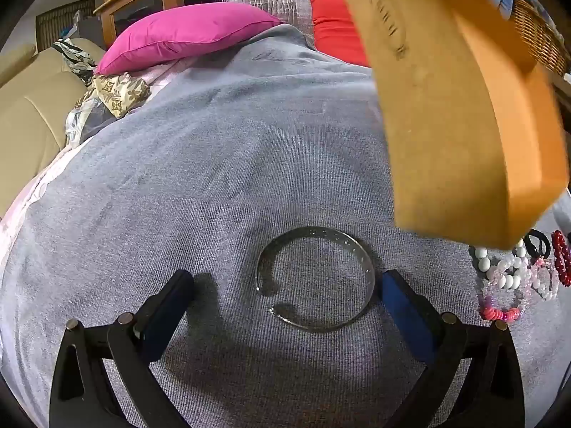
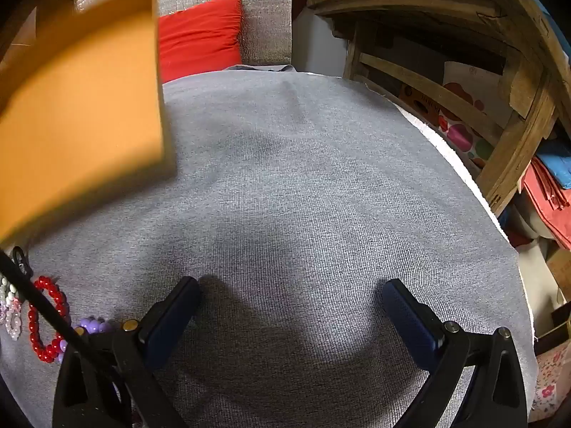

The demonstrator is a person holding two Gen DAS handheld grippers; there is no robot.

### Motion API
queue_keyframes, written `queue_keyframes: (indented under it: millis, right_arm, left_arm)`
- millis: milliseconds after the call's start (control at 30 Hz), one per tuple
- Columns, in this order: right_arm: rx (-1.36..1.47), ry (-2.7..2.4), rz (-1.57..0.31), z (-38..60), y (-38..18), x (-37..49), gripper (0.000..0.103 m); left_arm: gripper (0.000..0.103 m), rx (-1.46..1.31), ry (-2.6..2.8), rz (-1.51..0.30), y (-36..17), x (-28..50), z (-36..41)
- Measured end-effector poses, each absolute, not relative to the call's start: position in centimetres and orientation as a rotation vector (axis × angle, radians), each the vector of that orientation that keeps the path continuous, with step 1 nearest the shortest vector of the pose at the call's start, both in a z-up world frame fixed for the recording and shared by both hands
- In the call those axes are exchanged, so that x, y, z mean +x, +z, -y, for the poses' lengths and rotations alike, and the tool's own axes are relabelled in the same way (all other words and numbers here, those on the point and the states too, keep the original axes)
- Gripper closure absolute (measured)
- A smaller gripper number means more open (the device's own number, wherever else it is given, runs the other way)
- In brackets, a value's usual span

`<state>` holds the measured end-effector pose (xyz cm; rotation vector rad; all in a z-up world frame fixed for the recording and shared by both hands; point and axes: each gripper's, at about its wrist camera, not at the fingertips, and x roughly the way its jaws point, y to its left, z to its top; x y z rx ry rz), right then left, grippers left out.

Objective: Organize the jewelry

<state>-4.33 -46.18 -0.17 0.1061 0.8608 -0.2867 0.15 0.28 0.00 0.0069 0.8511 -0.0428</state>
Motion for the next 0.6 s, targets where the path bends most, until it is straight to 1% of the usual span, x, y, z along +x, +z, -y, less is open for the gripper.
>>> queue_keyframes:
  millis: [600]
  right_arm:
    - [0.108, -0.285, -0.861, 46.15, -0.16, -4.38, 0.0]
  left_arm:
    - [0.0, 0.033, -0.032, -0.843, -0.09, -0.23, 0.01]
